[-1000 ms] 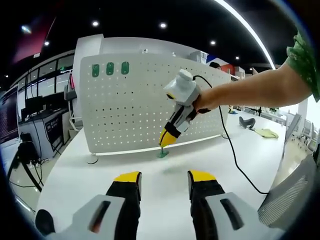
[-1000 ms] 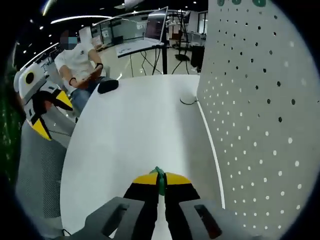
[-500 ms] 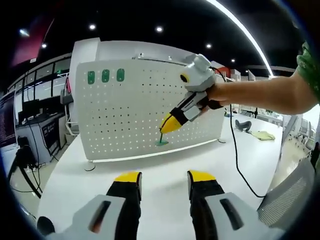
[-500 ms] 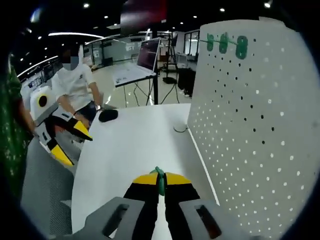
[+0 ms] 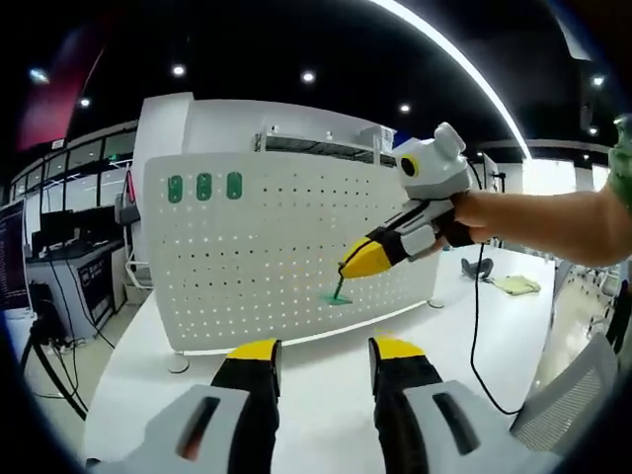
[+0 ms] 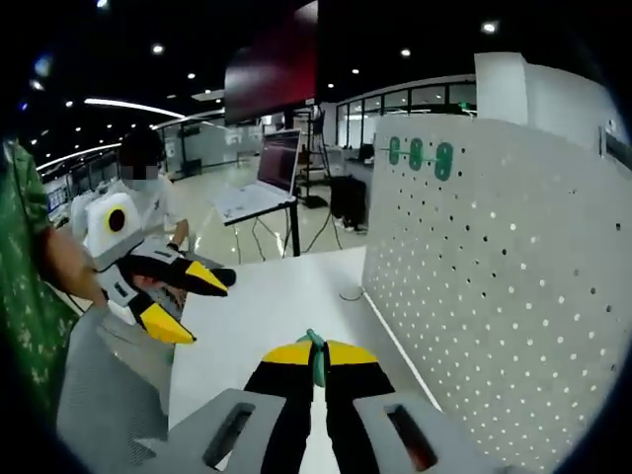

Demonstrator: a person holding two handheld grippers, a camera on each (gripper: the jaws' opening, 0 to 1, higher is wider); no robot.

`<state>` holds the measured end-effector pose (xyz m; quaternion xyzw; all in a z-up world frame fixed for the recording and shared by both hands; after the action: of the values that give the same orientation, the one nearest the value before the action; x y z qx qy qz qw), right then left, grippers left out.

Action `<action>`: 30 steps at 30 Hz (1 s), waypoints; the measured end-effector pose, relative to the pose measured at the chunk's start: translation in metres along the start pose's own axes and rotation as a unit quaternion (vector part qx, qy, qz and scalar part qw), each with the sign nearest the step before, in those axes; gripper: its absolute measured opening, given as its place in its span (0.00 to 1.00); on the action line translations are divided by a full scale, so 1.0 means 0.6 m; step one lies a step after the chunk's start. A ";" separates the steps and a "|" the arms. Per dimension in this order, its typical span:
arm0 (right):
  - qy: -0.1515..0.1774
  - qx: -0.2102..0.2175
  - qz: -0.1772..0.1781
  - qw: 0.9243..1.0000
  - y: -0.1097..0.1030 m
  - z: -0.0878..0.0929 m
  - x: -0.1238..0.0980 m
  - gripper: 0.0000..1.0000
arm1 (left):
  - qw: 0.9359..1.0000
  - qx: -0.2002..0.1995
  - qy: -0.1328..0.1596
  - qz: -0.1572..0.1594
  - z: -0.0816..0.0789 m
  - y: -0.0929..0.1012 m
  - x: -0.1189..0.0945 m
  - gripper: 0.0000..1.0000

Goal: Insert the hook assembly into the mounting plate slot until the hook locks in place.

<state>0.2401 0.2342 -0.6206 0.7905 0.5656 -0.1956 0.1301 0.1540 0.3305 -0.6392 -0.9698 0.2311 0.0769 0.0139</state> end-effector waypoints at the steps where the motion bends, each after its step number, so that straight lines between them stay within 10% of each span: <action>1: 0.003 0.001 0.002 1.000 -0.002 -0.001 -0.002 0.01 | 1.000 0.001 0.002 0.001 -0.005 0.000 0.002 0.37; 30: 0.177 0.073 0.060 0.980 -0.051 -0.067 -0.066 0.01 | 0.987 -0.140 0.066 0.046 -0.092 0.007 0.054 0.27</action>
<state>0.2067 0.2280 -0.5661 0.8526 0.5153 -0.0852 -0.0187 0.1885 0.3090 -0.5899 -0.9535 0.2629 0.0452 -0.1404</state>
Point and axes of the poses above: the point that each gripper's makers call its tool centre point, and the gripper's own axes: x roughly forward along the fingers, y roughly to its right, z roughly out of its underside, the point moved 3 cm from there along -x, roughly backward along the fingers, and after that the axes turned 2 degrees about x, right-handed, at the moved point
